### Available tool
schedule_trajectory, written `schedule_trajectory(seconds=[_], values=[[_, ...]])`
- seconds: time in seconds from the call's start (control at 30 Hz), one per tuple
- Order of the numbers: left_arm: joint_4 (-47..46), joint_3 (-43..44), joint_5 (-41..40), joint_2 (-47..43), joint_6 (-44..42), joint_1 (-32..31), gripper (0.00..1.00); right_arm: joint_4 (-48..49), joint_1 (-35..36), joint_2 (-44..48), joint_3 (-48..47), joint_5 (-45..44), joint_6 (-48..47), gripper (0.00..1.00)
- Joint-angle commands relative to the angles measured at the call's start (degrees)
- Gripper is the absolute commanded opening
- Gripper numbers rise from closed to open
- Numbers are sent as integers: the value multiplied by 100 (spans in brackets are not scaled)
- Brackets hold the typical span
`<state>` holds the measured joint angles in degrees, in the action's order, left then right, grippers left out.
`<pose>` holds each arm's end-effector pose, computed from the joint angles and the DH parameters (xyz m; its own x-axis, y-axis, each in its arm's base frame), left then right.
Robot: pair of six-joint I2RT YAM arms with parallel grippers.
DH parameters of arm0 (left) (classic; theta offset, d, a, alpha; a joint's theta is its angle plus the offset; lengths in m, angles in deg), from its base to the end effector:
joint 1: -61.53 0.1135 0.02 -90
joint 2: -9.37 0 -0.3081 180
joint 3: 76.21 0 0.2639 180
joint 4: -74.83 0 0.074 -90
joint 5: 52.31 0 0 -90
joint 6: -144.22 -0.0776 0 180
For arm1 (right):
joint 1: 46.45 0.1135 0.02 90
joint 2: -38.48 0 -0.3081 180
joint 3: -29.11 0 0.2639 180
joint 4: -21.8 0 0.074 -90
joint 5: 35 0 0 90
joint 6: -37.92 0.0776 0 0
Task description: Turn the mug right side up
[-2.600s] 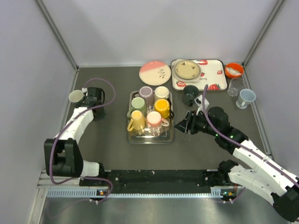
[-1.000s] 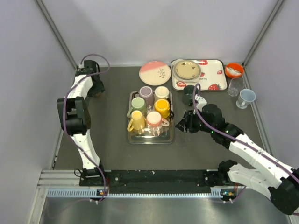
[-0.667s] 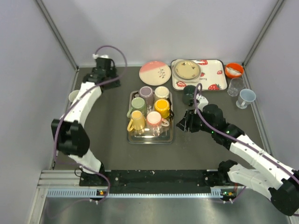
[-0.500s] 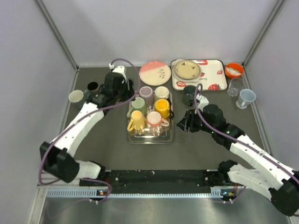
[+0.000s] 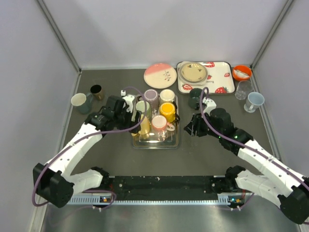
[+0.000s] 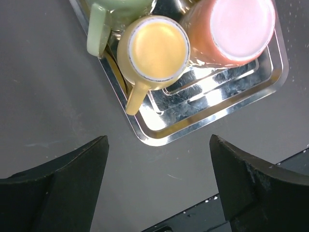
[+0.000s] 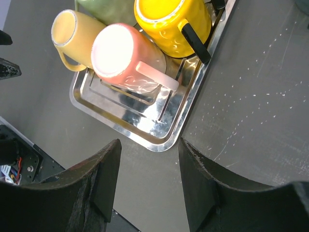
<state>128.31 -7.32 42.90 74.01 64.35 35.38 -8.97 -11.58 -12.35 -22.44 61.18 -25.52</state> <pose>0.2213 -0.1165 0.2969 -0.7558 0.1759 -0.6307 0.3649 0.9130 -0.1826 0.1758 0.1327 0.2800 -0.6558 0.0848 -0.7501 -0.3931 0.8100 0.4353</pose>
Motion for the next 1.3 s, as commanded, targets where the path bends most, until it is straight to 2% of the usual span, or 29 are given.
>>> schedule_trajectory(seconds=[0.0, 0.3, 0.77, 1.27], values=[[18, 6, 331, 223, -679, -13, 88, 102, 64, -15, -193, 59, -20, 51], [-105, 173, 173, 1427, -697, -22, 77, 93, 81, 152, -114, 218, -2, 51], [-307, 701, 103, 2280, -855, -22, 64, 93, 81, 38, -96, 244, -82, 51], [-500, 508, 375, 2281, -741, -136, 38, 154, 81, -138, -114, 261, -55, 51]])
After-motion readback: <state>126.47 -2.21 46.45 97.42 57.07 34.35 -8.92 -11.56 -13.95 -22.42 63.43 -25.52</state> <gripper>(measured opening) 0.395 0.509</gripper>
